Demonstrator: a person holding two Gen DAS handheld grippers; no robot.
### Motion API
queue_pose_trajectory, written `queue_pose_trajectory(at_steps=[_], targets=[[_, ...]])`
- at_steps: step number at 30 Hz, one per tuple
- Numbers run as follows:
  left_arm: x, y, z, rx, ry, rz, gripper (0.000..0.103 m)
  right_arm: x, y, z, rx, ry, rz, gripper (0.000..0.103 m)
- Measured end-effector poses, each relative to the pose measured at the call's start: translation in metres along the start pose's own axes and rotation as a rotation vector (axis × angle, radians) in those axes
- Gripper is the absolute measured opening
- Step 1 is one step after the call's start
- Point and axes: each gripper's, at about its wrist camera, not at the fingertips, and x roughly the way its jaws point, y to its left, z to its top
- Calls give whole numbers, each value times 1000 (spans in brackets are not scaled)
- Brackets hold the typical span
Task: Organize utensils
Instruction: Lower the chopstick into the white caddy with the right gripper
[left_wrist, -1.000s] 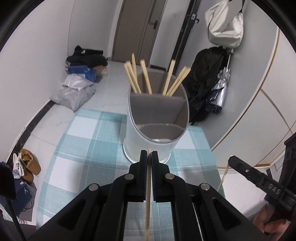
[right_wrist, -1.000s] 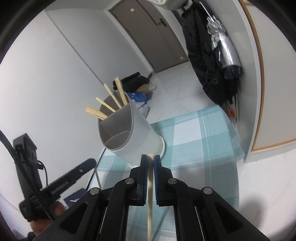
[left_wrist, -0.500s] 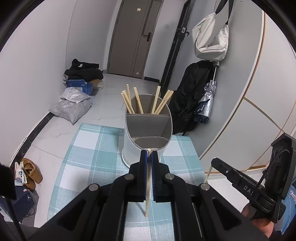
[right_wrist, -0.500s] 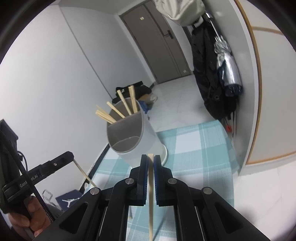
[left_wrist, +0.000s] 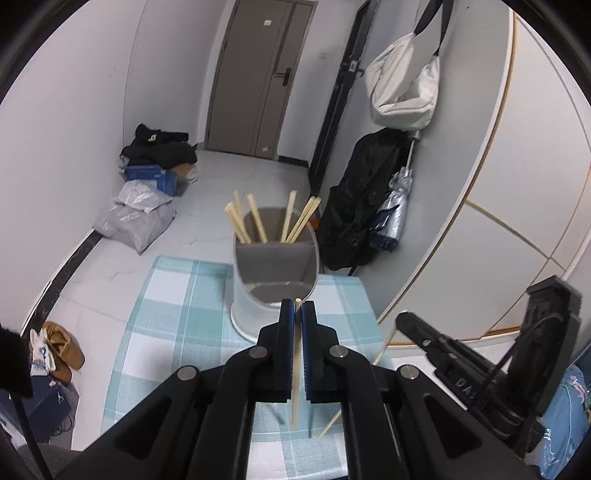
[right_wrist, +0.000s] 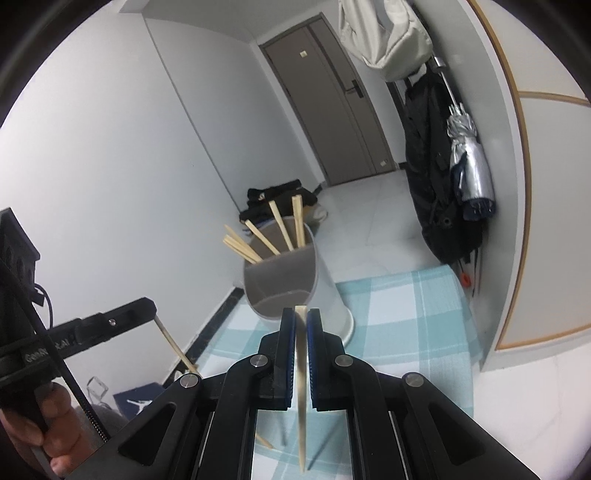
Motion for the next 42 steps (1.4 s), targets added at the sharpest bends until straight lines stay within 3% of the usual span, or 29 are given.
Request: queue_pose_trajectory(at_steps=[8, 20, 34, 42], targets=[[-15, -1, 32, 16, -70, 3, 1, -16, 11, 27, -5, -33, 8, 5], [-6, 9, 84, -2, -110, -15, 1, -9, 38, 108, -50, -103, 53, 5], [27, 29, 146, -25, -135, -42, 1, 51, 52, 190, -135, -148, 56, 5], [54, 45, 146, -42, -114, -23, 1, 101, 54, 205, -171, -145, 64, 5]])
